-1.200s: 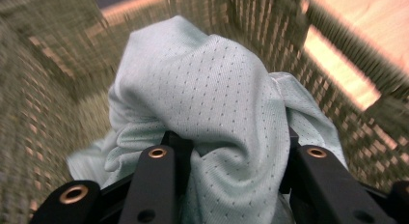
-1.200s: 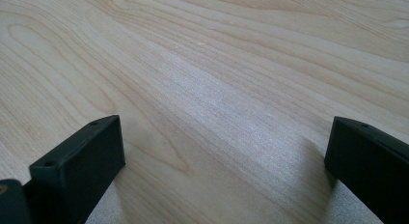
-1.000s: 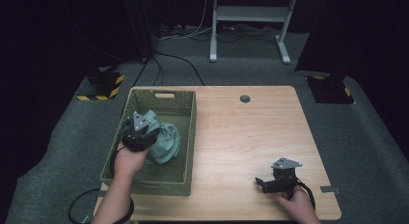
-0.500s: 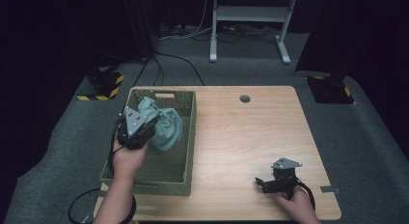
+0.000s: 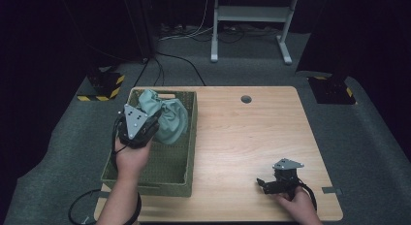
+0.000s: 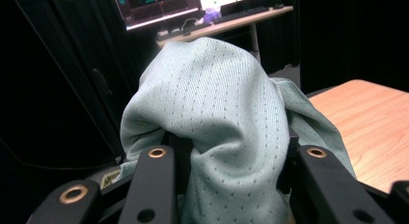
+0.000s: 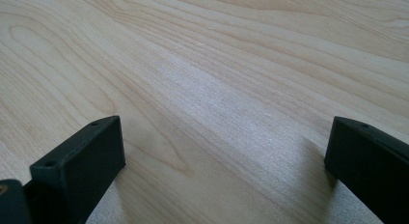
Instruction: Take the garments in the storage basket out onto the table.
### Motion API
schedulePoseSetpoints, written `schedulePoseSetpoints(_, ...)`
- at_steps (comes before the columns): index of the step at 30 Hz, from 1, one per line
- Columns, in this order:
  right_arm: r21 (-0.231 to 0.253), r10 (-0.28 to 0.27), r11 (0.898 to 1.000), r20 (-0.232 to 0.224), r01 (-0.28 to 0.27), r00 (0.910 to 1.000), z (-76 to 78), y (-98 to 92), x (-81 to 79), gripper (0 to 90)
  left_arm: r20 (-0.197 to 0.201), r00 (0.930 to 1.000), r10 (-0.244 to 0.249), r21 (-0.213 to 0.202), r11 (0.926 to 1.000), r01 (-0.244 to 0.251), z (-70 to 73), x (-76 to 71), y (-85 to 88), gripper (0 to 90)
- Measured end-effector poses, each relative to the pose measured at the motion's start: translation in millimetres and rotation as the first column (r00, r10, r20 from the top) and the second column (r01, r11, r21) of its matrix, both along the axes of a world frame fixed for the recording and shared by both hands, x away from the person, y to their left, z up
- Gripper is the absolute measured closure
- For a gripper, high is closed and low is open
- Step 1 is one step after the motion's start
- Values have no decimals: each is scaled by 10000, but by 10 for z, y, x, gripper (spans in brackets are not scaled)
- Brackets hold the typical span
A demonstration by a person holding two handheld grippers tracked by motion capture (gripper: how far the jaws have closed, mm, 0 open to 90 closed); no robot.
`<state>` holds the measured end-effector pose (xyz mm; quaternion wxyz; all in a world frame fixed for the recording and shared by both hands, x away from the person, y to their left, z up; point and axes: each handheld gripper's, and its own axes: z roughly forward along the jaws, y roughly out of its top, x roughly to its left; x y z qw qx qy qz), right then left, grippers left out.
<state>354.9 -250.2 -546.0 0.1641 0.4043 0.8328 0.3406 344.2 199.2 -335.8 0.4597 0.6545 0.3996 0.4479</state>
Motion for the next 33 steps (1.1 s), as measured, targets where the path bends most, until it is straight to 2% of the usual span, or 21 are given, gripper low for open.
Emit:
schedulePoseSetpoints(9, -26, 0, 10000, 3, 0, 10000, 0, 1, -1, 0, 514, 9986, 73, 38, 10000, -76, 92, -60, -67, 648)
schedulePoseSetpoints(19, -26, 1, 10000, 3, -1, 10000, 0, 1, -1, 0, 1016, 9948, 16, -179, 9998, 2, 210, -132, -109, 647)
schedulePoseSetpoints(33, -20, 2, 10000, 1, -2, 10000, 0, 1, 0, 0, 1273, 9919, -55, -350, 9993, 101, 304, -162, -155, 647)
